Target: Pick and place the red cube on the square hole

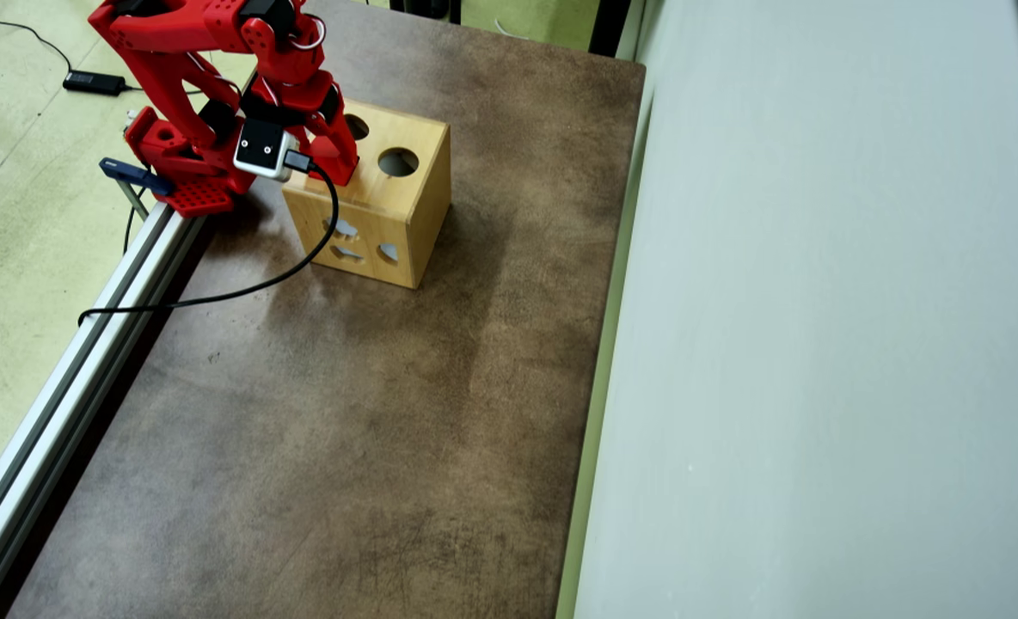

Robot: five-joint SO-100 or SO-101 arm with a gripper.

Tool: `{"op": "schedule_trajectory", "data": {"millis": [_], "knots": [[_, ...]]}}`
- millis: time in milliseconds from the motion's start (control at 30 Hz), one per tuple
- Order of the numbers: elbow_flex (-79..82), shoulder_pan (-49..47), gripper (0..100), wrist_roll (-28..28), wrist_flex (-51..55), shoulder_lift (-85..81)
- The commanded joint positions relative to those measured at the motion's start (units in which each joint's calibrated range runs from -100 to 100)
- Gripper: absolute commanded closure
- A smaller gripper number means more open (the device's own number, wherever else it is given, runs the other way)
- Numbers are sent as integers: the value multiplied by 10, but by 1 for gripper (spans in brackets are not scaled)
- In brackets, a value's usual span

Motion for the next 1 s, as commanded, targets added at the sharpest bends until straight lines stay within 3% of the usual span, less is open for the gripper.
{"op": "schedule_trajectory", "data": {"millis": [0,133,400,500,967], "knots": [[-1,6,98,4,2,-1],[-9,6,86,3,2,-2],[-9,-1,24,4,2,-10],[-4,3,5,5,2,-9],[-2,-1,5,4,2,-9]]}}
